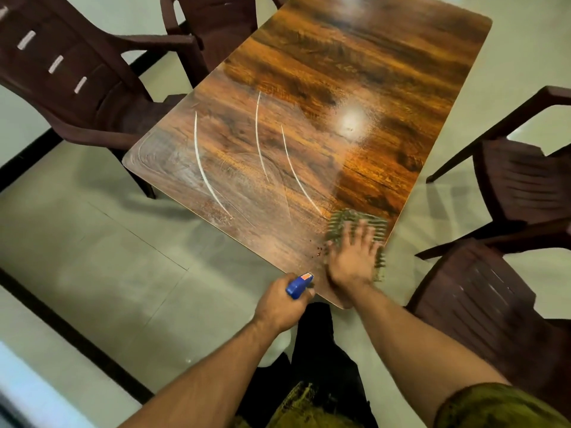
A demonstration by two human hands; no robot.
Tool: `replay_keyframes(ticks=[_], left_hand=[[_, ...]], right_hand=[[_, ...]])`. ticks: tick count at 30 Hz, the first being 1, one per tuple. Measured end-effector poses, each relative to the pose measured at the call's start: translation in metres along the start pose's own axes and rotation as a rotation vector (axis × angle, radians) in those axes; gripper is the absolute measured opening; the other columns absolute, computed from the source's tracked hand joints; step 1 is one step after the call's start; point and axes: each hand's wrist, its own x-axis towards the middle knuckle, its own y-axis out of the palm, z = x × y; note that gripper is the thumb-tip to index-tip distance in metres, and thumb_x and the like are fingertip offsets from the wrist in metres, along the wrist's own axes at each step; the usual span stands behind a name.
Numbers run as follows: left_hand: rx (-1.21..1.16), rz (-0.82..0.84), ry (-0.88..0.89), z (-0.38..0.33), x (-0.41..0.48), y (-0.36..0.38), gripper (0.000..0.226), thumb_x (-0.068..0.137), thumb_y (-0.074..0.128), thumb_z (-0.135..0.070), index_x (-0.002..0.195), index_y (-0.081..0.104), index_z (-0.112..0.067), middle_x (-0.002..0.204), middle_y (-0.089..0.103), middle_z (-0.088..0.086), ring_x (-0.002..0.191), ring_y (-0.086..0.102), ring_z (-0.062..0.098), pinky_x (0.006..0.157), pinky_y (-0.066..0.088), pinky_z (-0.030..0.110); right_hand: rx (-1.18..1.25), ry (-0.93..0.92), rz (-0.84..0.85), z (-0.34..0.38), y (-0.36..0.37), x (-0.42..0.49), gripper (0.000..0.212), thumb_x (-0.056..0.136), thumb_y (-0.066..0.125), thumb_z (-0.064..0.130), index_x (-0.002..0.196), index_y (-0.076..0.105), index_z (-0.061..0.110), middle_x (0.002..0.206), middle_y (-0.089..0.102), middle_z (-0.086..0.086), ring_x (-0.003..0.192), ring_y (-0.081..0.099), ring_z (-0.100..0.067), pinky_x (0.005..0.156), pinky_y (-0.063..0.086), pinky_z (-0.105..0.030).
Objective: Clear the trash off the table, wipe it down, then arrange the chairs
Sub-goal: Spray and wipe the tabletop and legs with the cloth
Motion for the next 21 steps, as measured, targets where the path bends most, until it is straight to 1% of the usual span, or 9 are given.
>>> replay_keyframes(ticks=[4, 6, 8, 11, 12, 13, 15, 18, 21], left_hand=[[-0.016, -0.058, -0.033, -0.010, 0.010, -0.005, 0.023, 0.074, 0.066, -0.045, 0.076, 0.066, -0.022, 0.061, 0.060, -0.004, 0.057, 0.055, 0.025, 0.061, 0.053, 0.039], [0.001, -0.072, 0.008, -0.012, 0.011, -0.007, 0.020, 0.079, 0.068, -0.042, 0.080, 0.066, -0.022, 0.068, 0.063, -0.005, 0.064, 0.058, 0.024, 0.066, 0.053, 0.036], [-0.024, -0.074, 0.031, -0.011, 0.011, -0.011, 0.012, 0.085, 0.071, -0.037, 0.086, 0.066, -0.026, 0.072, 0.063, -0.008, 0.066, 0.057, 0.016, 0.067, 0.051, 0.032], [-0.027, -0.072, 0.018, -0.005, 0.009, -0.015, 0.018, 0.082, 0.069, -0.045, 0.084, 0.067, -0.026, 0.071, 0.064, -0.007, 0.065, 0.060, 0.017, 0.064, 0.051, 0.032], [-0.029, -0.066, -0.008, -0.003, 0.009, -0.017, 0.023, 0.079, 0.068, -0.048, 0.085, 0.070, -0.026, 0.070, 0.066, -0.006, 0.065, 0.061, 0.020, 0.064, 0.053, 0.035], [-0.036, -0.062, -0.039, -0.002, 0.009, -0.018, 0.026, 0.076, 0.067, -0.050, 0.084, 0.070, -0.025, 0.066, 0.065, -0.005, 0.060, 0.060, 0.022, 0.062, 0.054, 0.036], [-0.043, -0.061, -0.075, -0.002, 0.010, -0.021, 0.025, 0.074, 0.067, -0.048, 0.079, 0.068, -0.023, 0.057, 0.058, -0.006, 0.051, 0.050, 0.021, 0.055, 0.051, 0.037], [0.012, -0.078, -0.019, -0.005, 0.013, -0.027, 0.020, 0.080, 0.069, -0.040, 0.087, 0.069, -0.021, 0.068, 0.065, -0.003, 0.059, 0.057, 0.021, 0.063, 0.054, 0.038], [0.019, -0.064, 0.036, -0.009, 0.014, -0.035, 0.010, 0.085, 0.070, -0.036, 0.084, 0.065, -0.028, 0.070, 0.063, -0.007, 0.063, 0.057, 0.017, 0.065, 0.050, 0.033]], right_hand=[[-0.180, -0.634, 0.103, -0.009, 0.025, -0.047, 0.069, 0.097, 0.017, 0.057, 0.159, 0.005, 0.032, 0.166, -0.014, 0.000, 0.152, -0.019, -0.022, 0.123, -0.004, -0.050], [-0.235, -0.759, 0.115, -0.040, 0.015, -0.037, 0.068, 0.099, 0.022, 0.061, 0.159, 0.007, 0.034, 0.167, -0.009, 0.003, 0.152, -0.017, -0.019, 0.123, -0.002, -0.048], [-0.264, -0.634, 0.066, -0.059, 0.003, -0.018, 0.070, 0.098, 0.019, 0.063, 0.159, 0.003, 0.033, 0.167, -0.008, 0.002, 0.152, -0.018, -0.020, 0.124, -0.003, -0.046], [-0.083, -0.099, -0.052, -0.036, -0.003, 0.000, 0.071, 0.100, 0.015, 0.060, 0.160, 0.000, 0.025, 0.166, -0.014, -0.004, 0.152, -0.018, -0.023, 0.124, -0.007, -0.044], [-0.035, -0.009, -0.059, -0.016, 0.000, 0.000, 0.071, 0.101, 0.016, 0.058, 0.160, -0.002, 0.023, 0.165, -0.017, -0.006, 0.152, -0.019, -0.025, 0.123, -0.008, -0.045], [-0.021, -0.020, -0.043, 0.002, 0.006, -0.004, 0.070, 0.101, 0.017, 0.056, 0.160, -0.004, 0.023, 0.164, -0.018, -0.007, 0.151, -0.020, -0.027, 0.123, -0.010, -0.046], [-0.080, -0.276, 0.016, 0.025, 0.018, -0.026, 0.071, 0.098, 0.019, 0.054, 0.159, -0.002, 0.024, 0.165, -0.016, -0.007, 0.151, -0.021, -0.027, 0.123, -0.011, -0.046], [-0.216, -0.625, 0.091, 0.003, 0.023, -0.049, 0.071, 0.098, 0.023, 0.057, 0.159, 0.001, 0.030, 0.166, -0.015, 0.001, 0.151, -0.022, -0.020, 0.123, -0.009, -0.045], [-0.270, -0.696, 0.110, -0.041, 0.014, -0.045, 0.071, 0.097, 0.016, 0.067, 0.158, -0.004, 0.035, 0.165, -0.016, 0.006, 0.152, -0.019, -0.018, 0.122, -0.011, -0.042]])
